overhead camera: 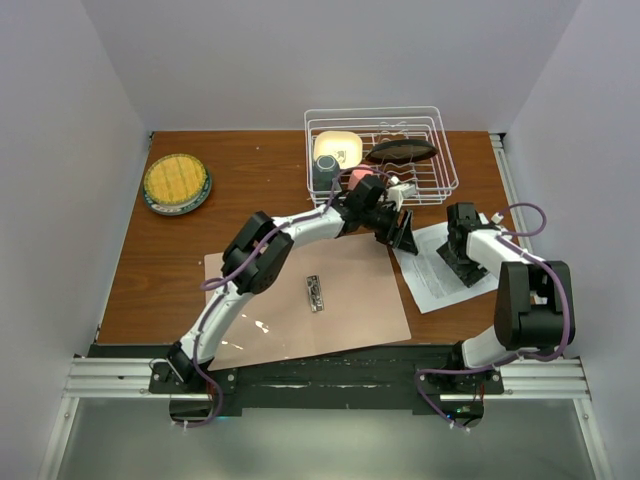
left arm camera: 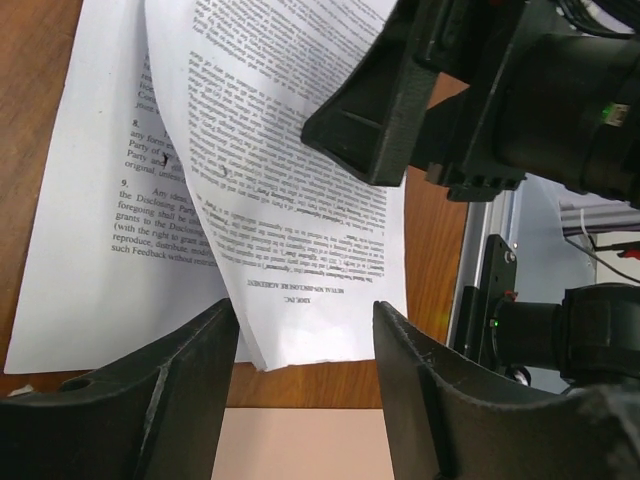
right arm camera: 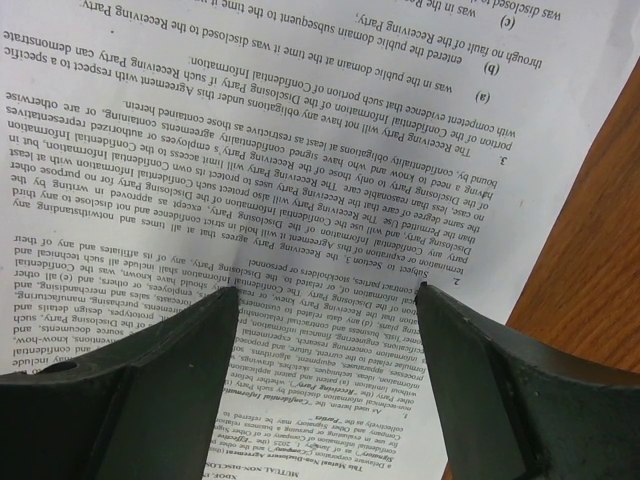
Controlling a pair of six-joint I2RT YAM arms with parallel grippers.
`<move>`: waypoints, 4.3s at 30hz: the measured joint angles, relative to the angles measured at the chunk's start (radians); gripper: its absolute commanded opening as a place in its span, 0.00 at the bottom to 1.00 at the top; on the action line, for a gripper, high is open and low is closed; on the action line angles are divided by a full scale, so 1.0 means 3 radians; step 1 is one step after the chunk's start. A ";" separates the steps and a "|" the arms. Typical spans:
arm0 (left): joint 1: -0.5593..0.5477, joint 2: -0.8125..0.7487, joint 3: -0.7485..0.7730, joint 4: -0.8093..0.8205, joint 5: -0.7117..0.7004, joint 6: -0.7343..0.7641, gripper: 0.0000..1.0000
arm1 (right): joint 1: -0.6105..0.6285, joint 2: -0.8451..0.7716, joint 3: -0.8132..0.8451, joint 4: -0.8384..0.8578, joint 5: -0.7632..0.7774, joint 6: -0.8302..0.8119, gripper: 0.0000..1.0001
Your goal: Put the files into the folder
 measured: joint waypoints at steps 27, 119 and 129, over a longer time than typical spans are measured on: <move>-0.0028 -0.0332 0.0359 -0.0865 -0.0378 0.0748 0.00 | 0.0024 -0.2295 -0.0130 0.0553 -0.0894 -0.0689 0.96; 0.1022 -0.2935 0.0055 -0.2565 -0.0662 0.2260 0.23 | 0.0664 -0.0421 -0.0549 0.6208 -0.3174 0.0557 0.11; 0.1367 -0.3137 -0.0488 -0.2768 -0.0910 0.2682 0.80 | 0.0674 -0.0674 -0.0281 0.5395 -0.3836 0.0207 0.00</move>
